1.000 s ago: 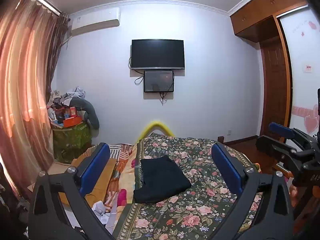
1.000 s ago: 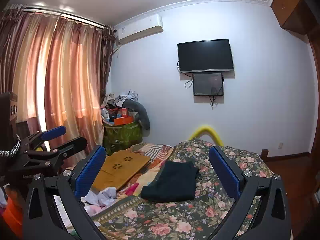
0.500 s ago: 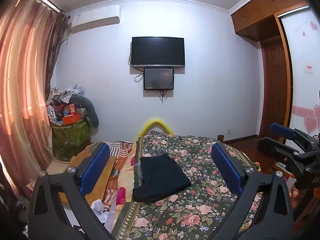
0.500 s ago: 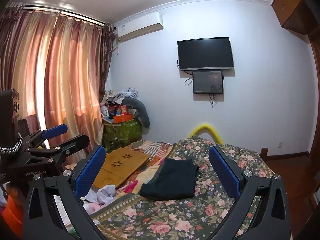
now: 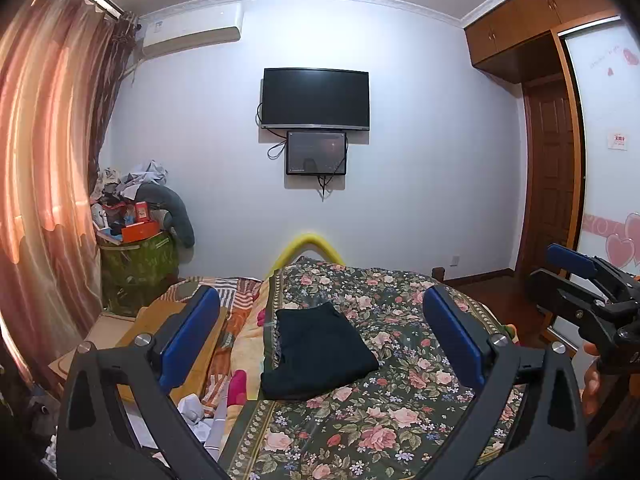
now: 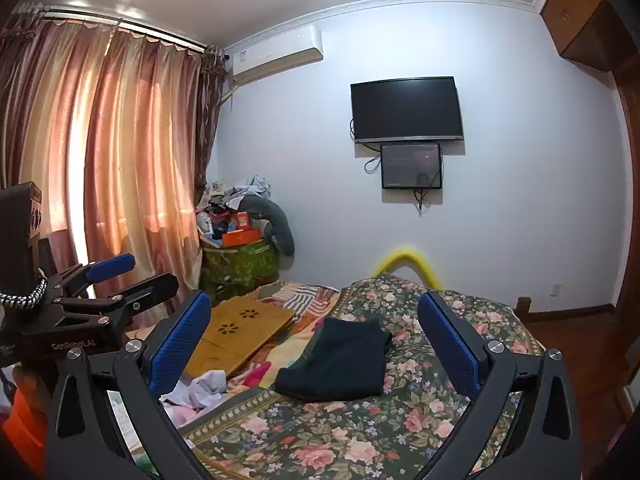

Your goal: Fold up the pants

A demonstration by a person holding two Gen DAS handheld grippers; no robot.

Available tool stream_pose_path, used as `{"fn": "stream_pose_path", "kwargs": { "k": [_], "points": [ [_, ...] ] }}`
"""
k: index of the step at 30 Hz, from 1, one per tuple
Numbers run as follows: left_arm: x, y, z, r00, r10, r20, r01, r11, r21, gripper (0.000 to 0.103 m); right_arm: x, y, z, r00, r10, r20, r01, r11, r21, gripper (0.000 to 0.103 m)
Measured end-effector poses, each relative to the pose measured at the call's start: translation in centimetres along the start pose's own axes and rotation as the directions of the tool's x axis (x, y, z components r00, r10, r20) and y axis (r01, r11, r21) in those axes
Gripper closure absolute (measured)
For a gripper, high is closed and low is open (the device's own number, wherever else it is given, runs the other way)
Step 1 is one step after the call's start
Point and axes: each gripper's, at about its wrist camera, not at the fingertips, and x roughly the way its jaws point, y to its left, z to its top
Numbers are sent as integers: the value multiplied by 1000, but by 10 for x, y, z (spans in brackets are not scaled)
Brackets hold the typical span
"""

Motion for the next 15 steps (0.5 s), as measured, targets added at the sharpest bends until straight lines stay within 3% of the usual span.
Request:
{"fn": "stream_pose_path", "kwargs": {
  "k": [15],
  "points": [
    [6,0,1,999,-41,-8,41,999,-3,0,-5,-5,-1,999,-39,1,39,999,29,0]
  ]
}}
